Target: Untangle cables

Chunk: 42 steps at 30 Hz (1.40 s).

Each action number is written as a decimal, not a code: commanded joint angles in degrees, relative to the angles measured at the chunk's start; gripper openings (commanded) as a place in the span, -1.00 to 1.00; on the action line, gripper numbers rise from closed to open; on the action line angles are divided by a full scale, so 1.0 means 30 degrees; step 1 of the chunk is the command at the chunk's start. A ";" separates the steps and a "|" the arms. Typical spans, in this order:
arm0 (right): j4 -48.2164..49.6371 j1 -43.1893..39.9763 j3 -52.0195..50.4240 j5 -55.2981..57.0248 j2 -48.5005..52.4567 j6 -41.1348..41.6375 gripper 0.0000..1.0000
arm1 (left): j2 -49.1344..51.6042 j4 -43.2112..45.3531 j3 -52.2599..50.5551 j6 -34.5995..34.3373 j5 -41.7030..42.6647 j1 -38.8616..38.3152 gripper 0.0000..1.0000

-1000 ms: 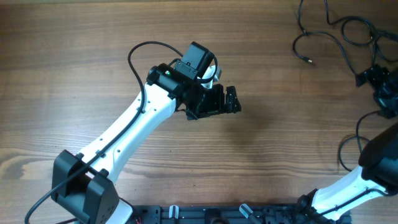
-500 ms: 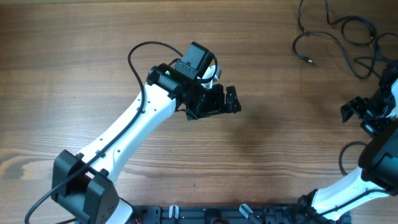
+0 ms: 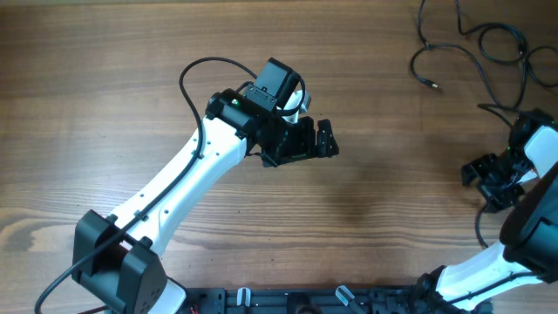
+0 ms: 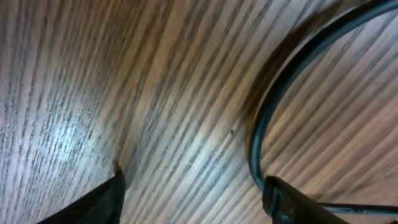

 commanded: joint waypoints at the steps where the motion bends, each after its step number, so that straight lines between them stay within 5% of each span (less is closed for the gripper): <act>1: 0.0925 0.0044 -0.1479 0.0546 0.0656 0.0444 0.36 | 0.0124 0.0044 0.0087 0.0168 -0.0189 -0.0022 1.00; 3: 0.1443 0.0036 -0.1792 0.0619 0.0656 0.0386 0.82 | 0.0124 0.0036 0.0087 0.0168 -0.0189 -0.0022 1.00; 7: 0.1413 -0.0073 -0.1195 0.0656 0.0488 -0.0991 0.99 | 0.0124 0.0051 0.0087 0.0168 -0.0189 -0.0015 1.00; 19: 0.5799 -0.1632 -0.3971 -0.2004 -0.0044 -0.5034 0.99 | 0.0124 0.0051 0.0087 0.0189 -0.0189 -0.0022 1.00; 20: 0.5799 -0.1625 -0.4095 -0.2120 -0.0044 -0.5020 0.85 | 0.0124 0.0058 0.0087 0.0197 -0.0189 -0.0022 1.00; 22: 0.5887 -0.1632 -0.4095 -0.3191 -0.0044 -0.5027 0.05 | 0.0124 0.0051 0.0087 0.0692 -0.0189 -0.0022 1.00; 27: 0.6761 -0.1625 -0.4095 -0.5945 -0.0044 -0.3847 -0.91 | 0.0124 -0.0015 0.0087 0.0678 -0.0189 -0.0022 1.00; 33: 0.9763 -0.0685 -0.3993 -1.2684 -0.0044 -0.0663 -0.91 | 0.0124 0.0080 0.0087 0.0663 -0.0189 -0.0015 1.00; 42: 0.9165 0.3191 0.0918 -1.2196 -0.0044 0.1610 -0.91 | 0.0124 0.0036 0.0087 0.0663 -0.0189 -0.0022 1.00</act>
